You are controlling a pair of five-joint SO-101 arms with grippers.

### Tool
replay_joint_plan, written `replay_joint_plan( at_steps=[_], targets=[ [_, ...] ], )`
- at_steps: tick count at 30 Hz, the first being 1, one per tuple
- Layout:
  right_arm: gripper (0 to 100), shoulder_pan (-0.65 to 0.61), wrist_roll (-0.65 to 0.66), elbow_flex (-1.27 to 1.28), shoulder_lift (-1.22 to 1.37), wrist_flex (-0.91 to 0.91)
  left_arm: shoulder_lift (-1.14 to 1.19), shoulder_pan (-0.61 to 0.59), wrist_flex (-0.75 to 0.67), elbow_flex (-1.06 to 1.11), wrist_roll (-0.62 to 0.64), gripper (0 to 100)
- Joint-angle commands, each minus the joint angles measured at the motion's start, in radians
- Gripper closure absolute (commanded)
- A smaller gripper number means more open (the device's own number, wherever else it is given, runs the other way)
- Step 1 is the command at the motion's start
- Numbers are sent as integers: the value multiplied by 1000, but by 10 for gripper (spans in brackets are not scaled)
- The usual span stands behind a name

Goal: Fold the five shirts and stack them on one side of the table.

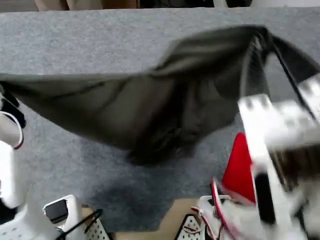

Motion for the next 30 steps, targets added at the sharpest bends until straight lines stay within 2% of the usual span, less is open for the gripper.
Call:
replay_joint_plan(
  at_steps=[1,5,9,14,19,25,30],
  targets=[
    [995,93,15,76,-130,-80,104,11,127,-376,40,982],
    [995,157,40,162,-237,-187,191,11,222,-644,46,982],
    [995,180,40,234,-283,-327,229,3,267,-801,41,981],
    [994,177,83,360,-283,-531,229,2,272,-833,41,981],
    [993,173,89,496,-283,-683,236,3,334,-832,41,981],
    [994,30,180,562,-285,-601,228,2,368,-703,40,981],
    [994,1,178,565,-285,-493,222,-26,385,-572,40,981]
  ],
)
